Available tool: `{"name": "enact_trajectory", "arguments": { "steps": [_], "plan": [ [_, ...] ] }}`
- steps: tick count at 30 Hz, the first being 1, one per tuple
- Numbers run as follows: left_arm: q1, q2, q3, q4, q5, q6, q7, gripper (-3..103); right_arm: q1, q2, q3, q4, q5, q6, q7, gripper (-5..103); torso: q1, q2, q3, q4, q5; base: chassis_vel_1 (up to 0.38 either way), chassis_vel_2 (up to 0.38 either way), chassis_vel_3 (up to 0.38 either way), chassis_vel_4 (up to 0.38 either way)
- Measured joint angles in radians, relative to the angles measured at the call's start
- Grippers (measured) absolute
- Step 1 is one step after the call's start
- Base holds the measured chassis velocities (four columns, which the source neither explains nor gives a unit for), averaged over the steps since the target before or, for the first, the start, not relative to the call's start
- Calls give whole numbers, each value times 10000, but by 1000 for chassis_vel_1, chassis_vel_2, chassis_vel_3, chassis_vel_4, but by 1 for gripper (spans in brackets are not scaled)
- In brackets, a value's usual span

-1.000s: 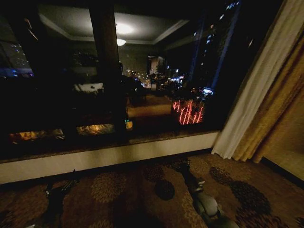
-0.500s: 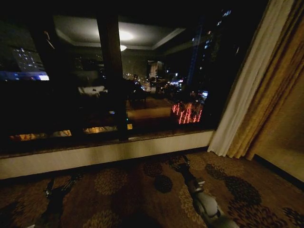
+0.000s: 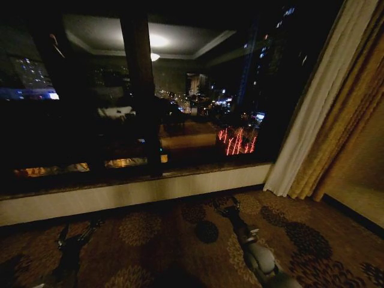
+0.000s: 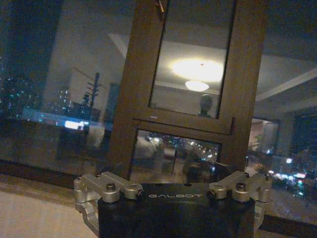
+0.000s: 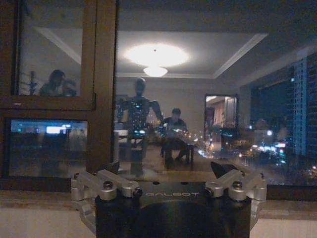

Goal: Open the curtains by pulling them apart, changing their state from closed to fully open.

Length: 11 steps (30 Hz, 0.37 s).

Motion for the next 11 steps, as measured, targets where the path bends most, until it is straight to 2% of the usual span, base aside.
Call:
{"name": "enact_trajectory", "arguments": {
  "steps": [4,11],
  "plan": [
    [2,0,-2,0,0,0,0,100,-1,0,0,0,0,0,0,100,-5,5,-3,1,-1,64,-32,-65,33],
    [2,0,-1,0,0,0,0,100,-1,0,0,0,0,0,0,100,1,1,1,0,0,0,0,0,0]
  ]
}}
